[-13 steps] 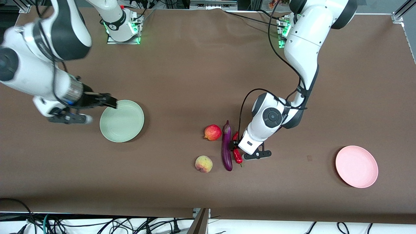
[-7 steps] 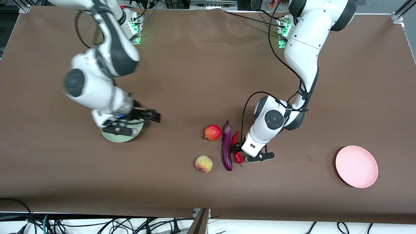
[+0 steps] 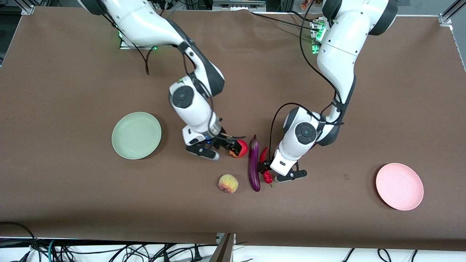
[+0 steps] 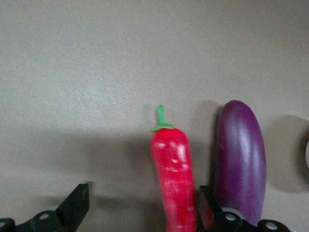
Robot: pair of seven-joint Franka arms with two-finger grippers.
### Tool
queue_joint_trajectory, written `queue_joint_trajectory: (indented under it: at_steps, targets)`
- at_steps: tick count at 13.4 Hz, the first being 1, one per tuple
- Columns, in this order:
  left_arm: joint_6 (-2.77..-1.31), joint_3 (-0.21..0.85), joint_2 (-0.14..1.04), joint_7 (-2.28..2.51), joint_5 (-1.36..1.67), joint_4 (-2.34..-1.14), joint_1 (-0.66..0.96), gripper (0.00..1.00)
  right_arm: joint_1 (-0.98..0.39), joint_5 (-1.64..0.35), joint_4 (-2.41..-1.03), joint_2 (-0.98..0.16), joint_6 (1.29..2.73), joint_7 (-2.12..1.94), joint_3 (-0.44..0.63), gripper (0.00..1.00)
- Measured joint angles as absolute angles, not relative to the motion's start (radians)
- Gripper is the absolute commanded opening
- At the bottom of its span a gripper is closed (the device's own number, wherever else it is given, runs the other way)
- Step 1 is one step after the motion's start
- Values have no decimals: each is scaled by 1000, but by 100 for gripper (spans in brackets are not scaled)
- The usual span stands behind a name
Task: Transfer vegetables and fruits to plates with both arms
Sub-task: 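Grasp the red chili with the left gripper while the right gripper reaches pomegranate, then carry the chili onto the pink plate while the right gripper grasps pomegranate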
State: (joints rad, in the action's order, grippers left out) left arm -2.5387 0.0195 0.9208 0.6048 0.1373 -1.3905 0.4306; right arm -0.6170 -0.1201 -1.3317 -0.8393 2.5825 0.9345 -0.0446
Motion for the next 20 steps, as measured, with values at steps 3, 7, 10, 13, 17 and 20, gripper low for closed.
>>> queue_joint_trajectory:
  at_steps: [3, 7, 10, 13, 17, 20]
  targets:
    - [-2540, 20, 923, 620, 137, -1390, 441, 76, -635, -97, -1307, -916, 2668, 945, -37, 100]
    - [-2541, 19, 926, 621, 136, -1390, 444, 39, -648, -95, -1300, -943, 2696, 945, -37, 100]
    - [-2541, 17, 926, 621, 133, -1387, 448, 0, -664, -95, -1300, -948, 2696, 961, -37, 99]
    - [-2542, 16, 927, 621, 111, -1386, 453, 0, -675, -84, -1303, -952, 2695, 970, -26, 61]
    - [-2543, -23, 925, 506, 90, -1369, 404, 0, -676, -55, -1302, -951, 2697, 971, -12, 15]
    - [-2452, -26, 908, 326, 86, -1348, 303, 0, -666, -54, -1300, -950, 2679, 967, 3, 14]
